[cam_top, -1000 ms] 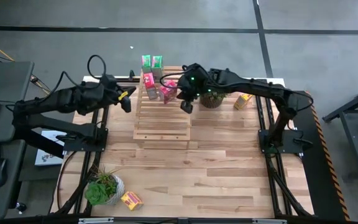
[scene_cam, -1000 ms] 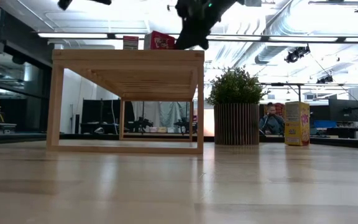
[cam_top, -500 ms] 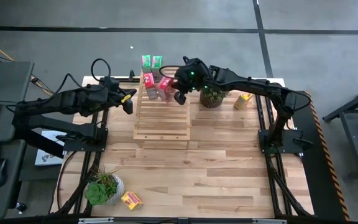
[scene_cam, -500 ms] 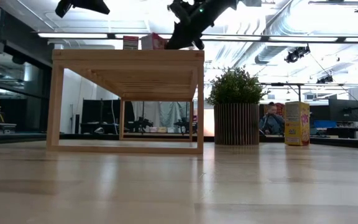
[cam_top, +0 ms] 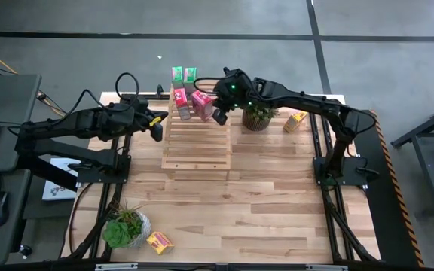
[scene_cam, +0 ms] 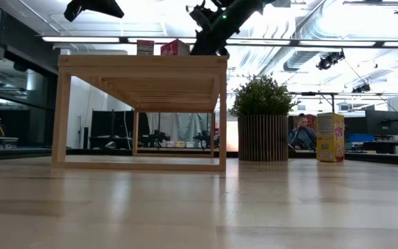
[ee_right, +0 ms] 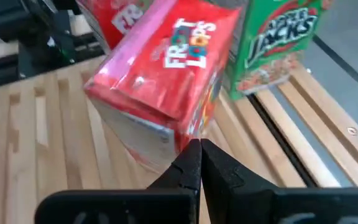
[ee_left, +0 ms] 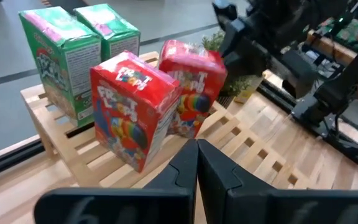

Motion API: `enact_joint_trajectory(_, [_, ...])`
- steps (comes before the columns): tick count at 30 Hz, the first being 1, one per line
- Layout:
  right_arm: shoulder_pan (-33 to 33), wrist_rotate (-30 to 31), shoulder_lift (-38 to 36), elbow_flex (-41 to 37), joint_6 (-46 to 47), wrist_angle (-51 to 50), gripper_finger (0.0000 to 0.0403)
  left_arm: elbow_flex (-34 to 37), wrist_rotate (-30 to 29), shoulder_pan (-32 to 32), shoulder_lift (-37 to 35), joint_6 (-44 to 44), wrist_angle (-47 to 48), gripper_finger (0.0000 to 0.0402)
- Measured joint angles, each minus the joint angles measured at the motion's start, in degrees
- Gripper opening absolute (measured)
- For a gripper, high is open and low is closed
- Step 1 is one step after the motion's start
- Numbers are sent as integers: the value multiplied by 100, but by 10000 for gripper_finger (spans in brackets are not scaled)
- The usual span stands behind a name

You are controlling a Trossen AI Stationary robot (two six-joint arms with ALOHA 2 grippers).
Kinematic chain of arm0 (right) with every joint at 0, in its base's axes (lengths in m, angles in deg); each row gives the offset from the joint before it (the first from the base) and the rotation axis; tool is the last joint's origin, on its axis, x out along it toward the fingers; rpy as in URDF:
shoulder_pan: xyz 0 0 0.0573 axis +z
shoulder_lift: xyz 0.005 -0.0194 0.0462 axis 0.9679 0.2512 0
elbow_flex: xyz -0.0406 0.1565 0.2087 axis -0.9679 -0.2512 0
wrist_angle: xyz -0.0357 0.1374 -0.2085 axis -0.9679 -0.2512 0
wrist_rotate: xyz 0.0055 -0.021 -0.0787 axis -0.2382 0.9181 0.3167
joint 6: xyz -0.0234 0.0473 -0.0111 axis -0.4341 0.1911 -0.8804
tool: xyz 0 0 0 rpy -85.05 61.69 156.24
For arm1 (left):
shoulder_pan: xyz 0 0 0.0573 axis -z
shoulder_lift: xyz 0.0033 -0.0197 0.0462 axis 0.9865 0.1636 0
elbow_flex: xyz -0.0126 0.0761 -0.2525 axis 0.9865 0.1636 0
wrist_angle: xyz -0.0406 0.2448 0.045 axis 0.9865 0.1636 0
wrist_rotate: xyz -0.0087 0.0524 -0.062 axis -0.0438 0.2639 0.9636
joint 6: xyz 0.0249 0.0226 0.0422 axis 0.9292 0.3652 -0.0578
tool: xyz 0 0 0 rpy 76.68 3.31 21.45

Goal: Stack cereal on shelf
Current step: Put the red cereal box on the shelf aligned with the other red cereal box

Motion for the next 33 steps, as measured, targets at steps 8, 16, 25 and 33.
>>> enact_joint_trajectory(8, [95, -42, -30, 0, -25, -850, 0, -2, 13, 0, -12, 0, 131, 0])
enact_joint_trajectory(16, [270, -283, 49, 0, 48, -49, 0, -1, -72, 0, -12, 93, 131, 0])
enact_joint_trajectory(25, [299, -502, 370, 0, 349, 742, 0, -2, -78, 0, -12, 99, 134, 0])
enact_joint_trajectory(33, [358, -585, 423, 0, 385, 1053, 0, 0, -178, 2, -12, 154, 134, 0])
